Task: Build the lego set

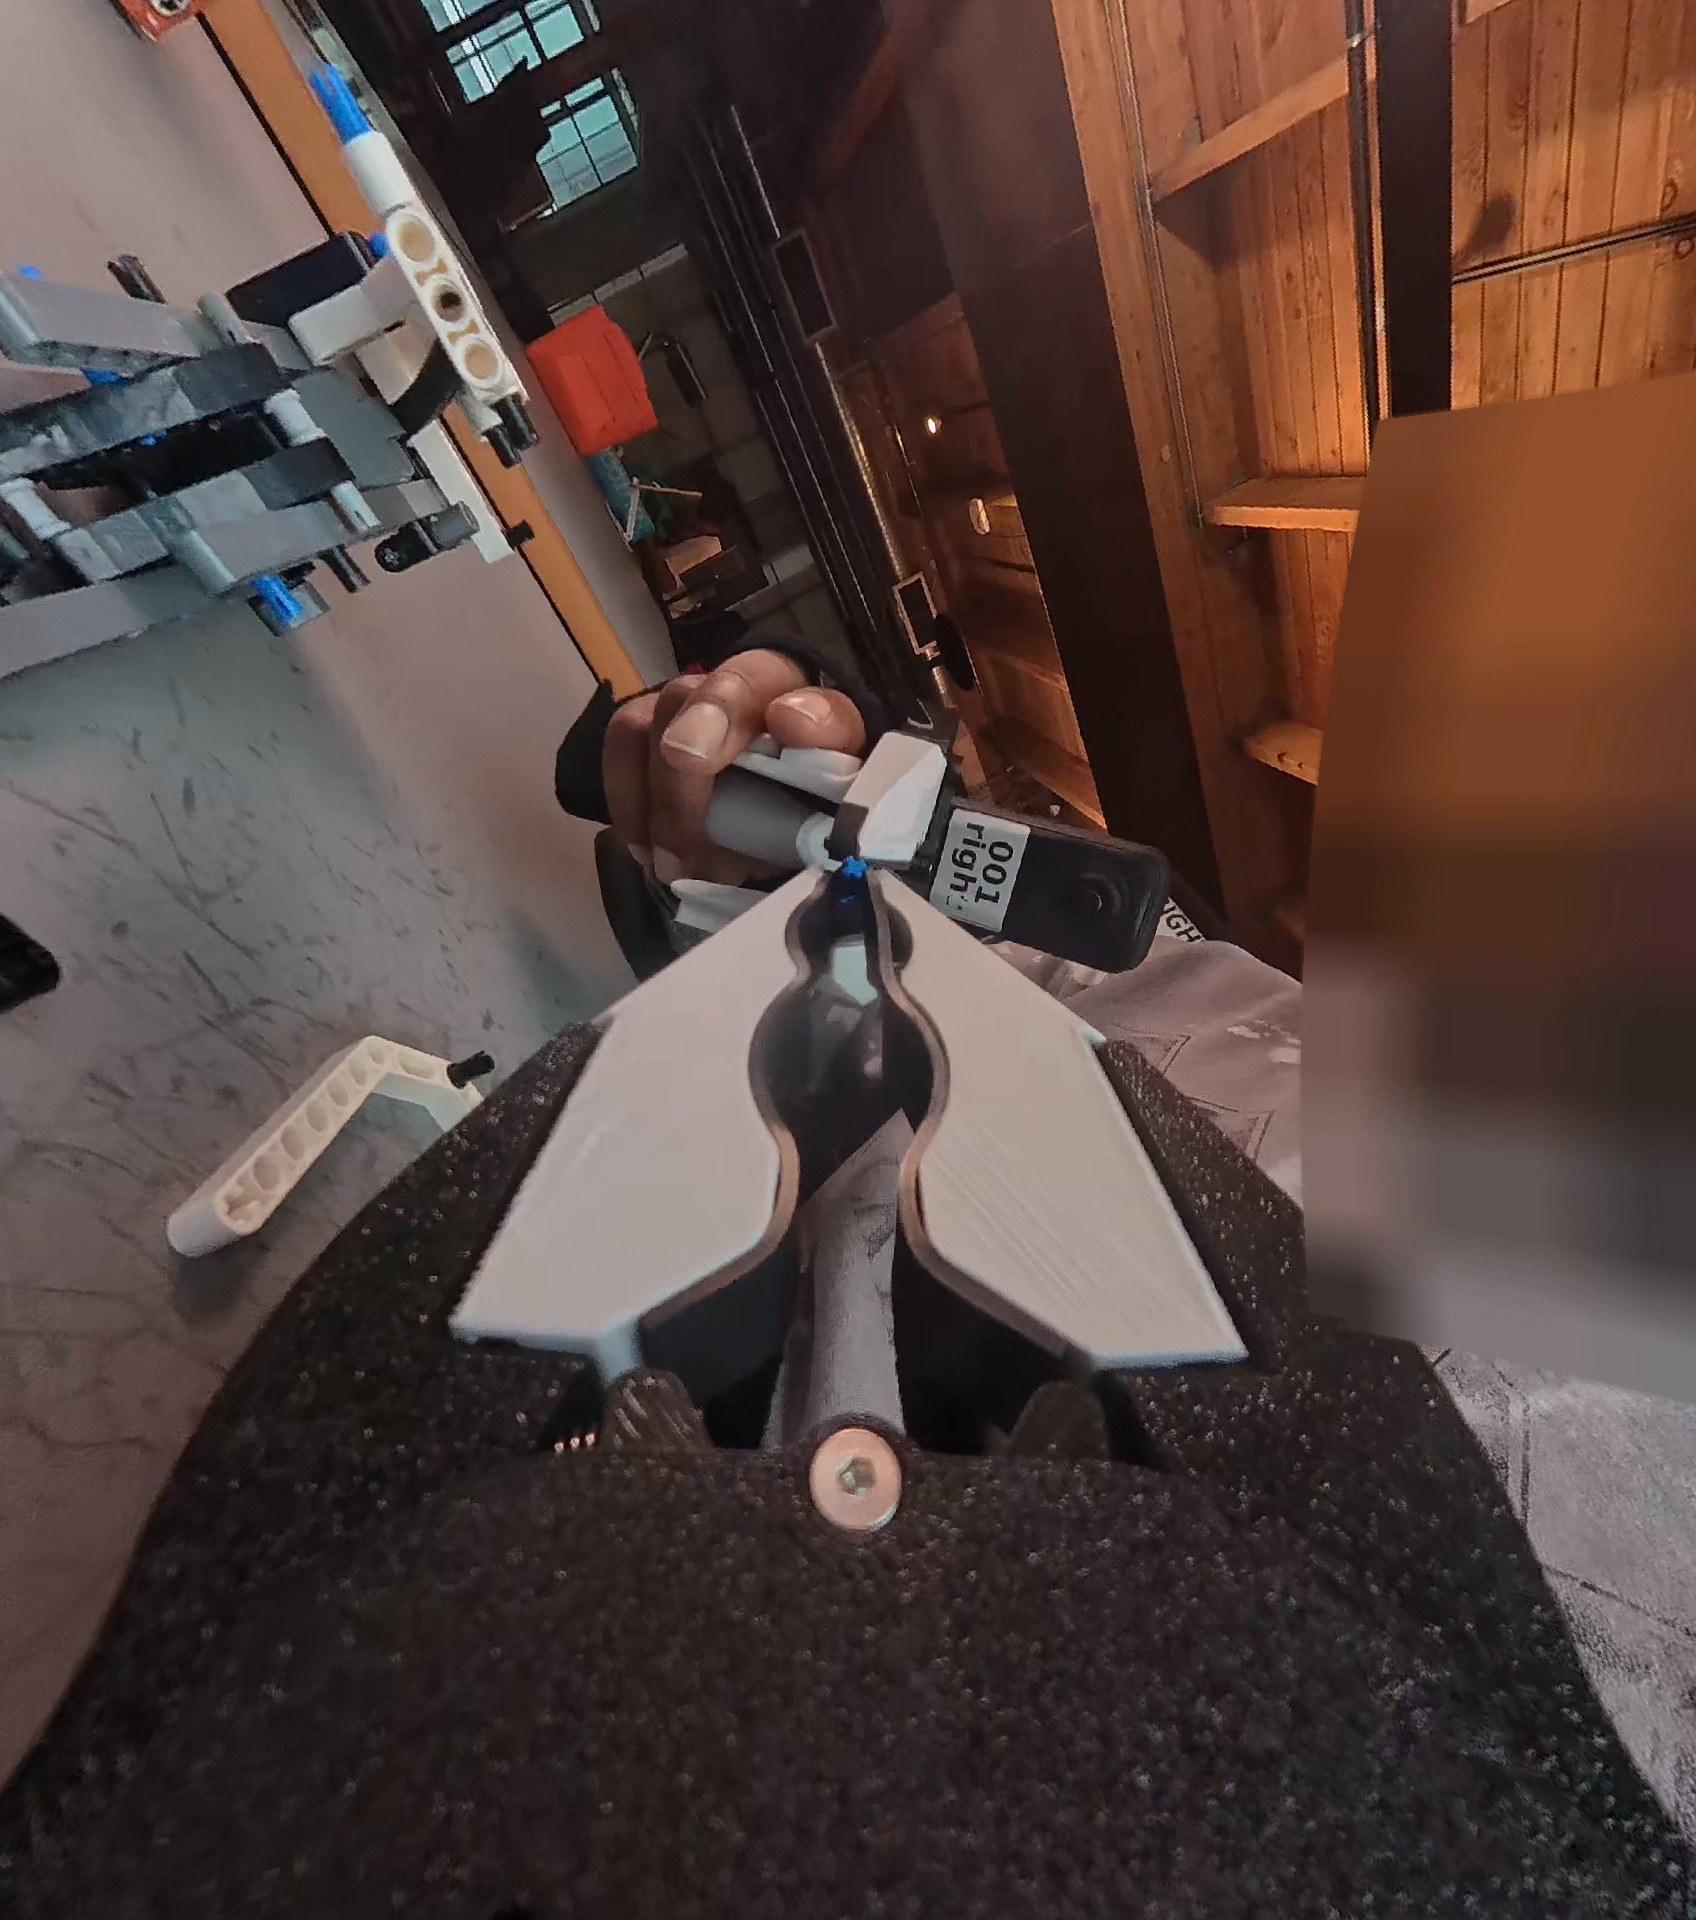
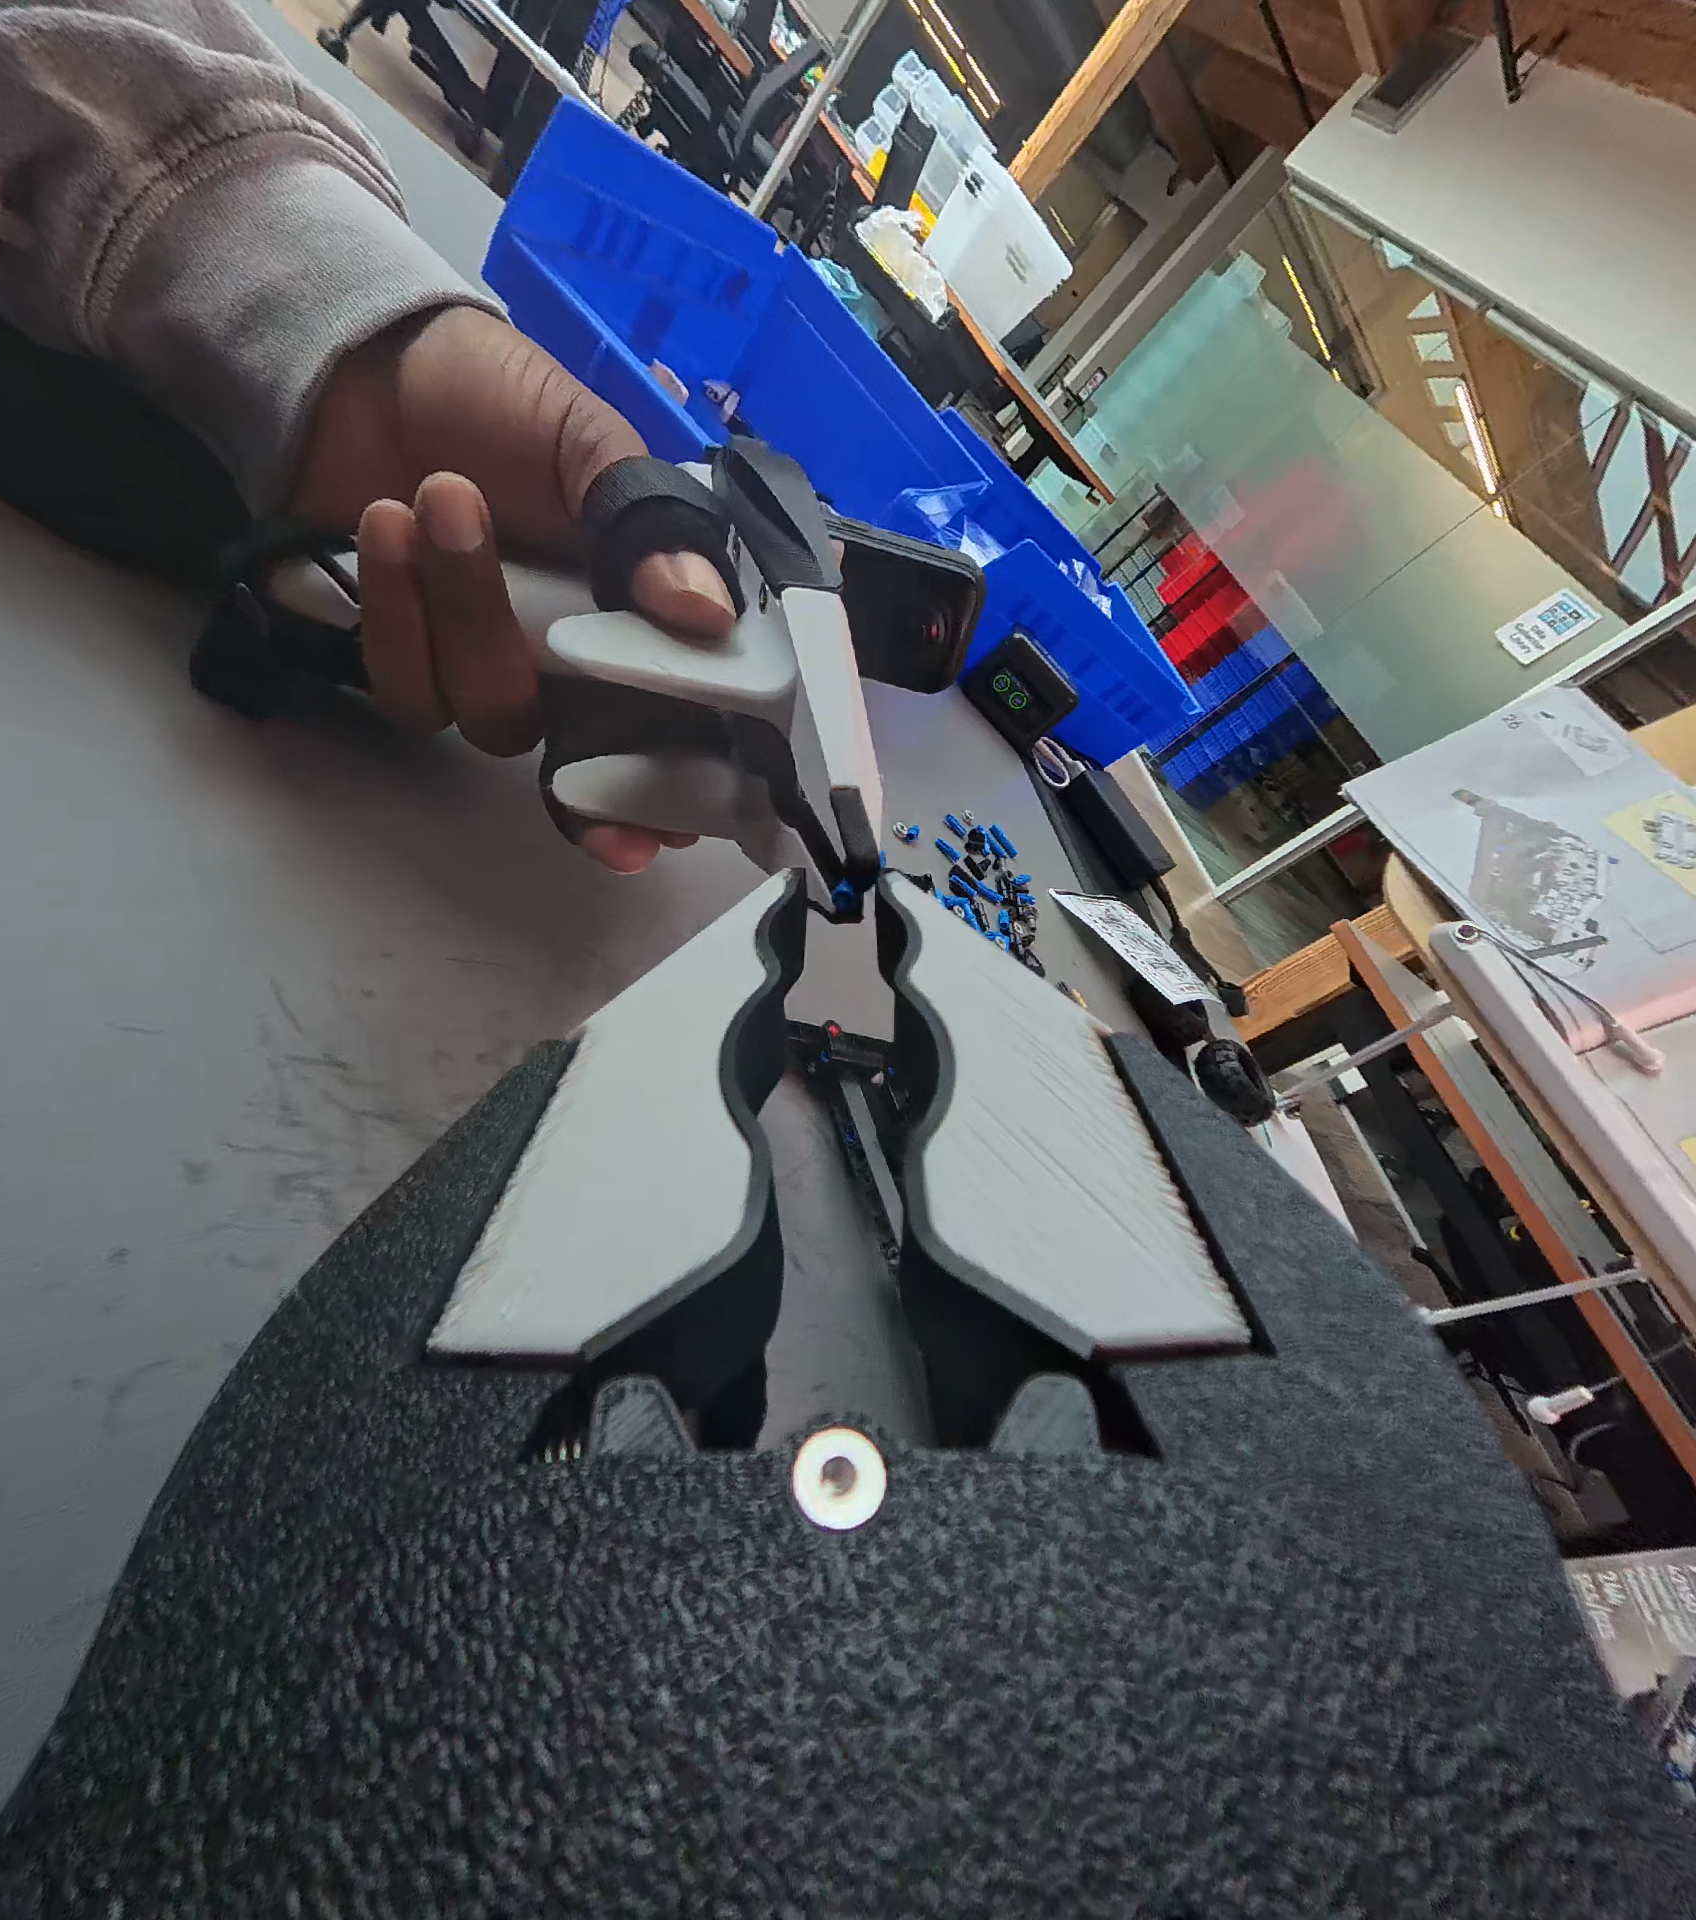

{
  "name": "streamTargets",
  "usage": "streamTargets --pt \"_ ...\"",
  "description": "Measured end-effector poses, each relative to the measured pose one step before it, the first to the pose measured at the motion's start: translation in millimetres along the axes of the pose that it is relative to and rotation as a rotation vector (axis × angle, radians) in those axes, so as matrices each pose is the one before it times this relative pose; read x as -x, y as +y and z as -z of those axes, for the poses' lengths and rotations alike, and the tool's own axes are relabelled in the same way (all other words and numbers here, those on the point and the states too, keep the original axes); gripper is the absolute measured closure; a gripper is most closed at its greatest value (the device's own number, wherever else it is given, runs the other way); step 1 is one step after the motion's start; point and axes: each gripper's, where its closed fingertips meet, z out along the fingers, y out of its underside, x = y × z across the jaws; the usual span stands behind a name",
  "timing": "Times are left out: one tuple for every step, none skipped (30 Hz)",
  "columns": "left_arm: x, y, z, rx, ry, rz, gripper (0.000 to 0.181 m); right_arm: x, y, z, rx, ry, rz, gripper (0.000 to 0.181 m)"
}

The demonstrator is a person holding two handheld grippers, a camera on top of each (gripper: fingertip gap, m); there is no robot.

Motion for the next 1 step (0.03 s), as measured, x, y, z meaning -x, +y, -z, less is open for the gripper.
streamTargets --pt "-0.66 -1.97 1.09 -0.0115 0.0095 0.0066 0.178 -1.42 -1.09 0.22 -0.0055 0.0105 0.0020 0.169"
